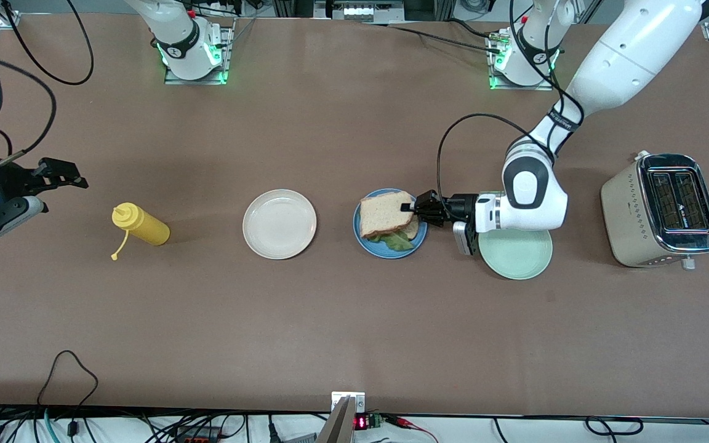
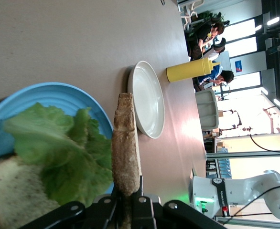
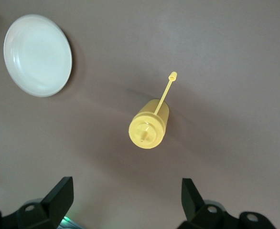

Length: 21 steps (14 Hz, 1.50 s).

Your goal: Make sandwich in blue plate with both arms

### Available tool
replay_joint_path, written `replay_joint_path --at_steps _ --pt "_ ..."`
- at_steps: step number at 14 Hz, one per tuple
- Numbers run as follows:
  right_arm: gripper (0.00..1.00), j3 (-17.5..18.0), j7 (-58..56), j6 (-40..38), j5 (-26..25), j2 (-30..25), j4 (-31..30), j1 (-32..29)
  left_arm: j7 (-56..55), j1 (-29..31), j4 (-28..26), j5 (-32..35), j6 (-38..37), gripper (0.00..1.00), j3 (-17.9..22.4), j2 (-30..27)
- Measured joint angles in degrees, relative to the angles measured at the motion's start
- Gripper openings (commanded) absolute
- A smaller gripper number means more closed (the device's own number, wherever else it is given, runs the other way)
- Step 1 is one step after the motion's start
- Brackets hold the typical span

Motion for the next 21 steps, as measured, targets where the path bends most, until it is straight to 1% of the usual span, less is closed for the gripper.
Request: replay_joint_path --at_steps 1,2,5,8,9,12,15,16,18,21 --pt "1.0 1.1 4.2 0.1 -0.6 -0.8 -0.1 0.1 0.6 0.0 0.0 -0.1 0.3 0.39 0.0 0.6" --pt "1.0 2.3 8.2 0.3 -1.3 -1.8 -0.3 0.3 1.1 0.0 0.0 -0.2 0.4 0.99 0.0 0.9" --pt "1.0 5.9 17.7 0.8 -2.6 -4.8 -1.7 0.3 5.2 0.1 0.1 -0.2 0.8 1.0 0.4 1.1" --pt "1.0 7.1 24.4 0.9 -2.7 -7.1 -2.6 0.4 7.9 0.5 -0.5 0.2 0.9 1.0 1.4 0.5" --pt "1.0 7.2 26.3 0.9 -2.7 -8.0 -3.1 0.5 8.3 0.5 -1.0 1.3 1.0 1.0 1.9 -0.4" --pt "1.0 7.0 30.3 0.9 -2.7 -10.2 -4.2 2.2 8.3 0.7 -3.2 7.6 1.0 1.0 4.4 -4.9" --pt "1.0 4.1 32.7 0.9 -2.7 -11.2 -4.6 6.2 7.7 0.8 -5.0 12.7 0.5 1.0 6.2 -9.2" --pt "1.0 3.6 32.6 1.0 -2.8 -11.4 -4.6 7.0 6.2 0.9 -5.2 16.0 -0.6 1.0 6.7 -10.4" --pt "1.0 3.1 32.5 1.7 -3.4 -11.5 -4.4 7.1 -0.3 1.1 -4.3 27.4 -4.5 1.0 7.9 -12.4" --pt "1.0 2.1 32.5 2.2 -3.5 -11.5 -3.8 6.2 -11.6 1.6 0.3 42.2 -13.2 1.0 8.6 -15.1"
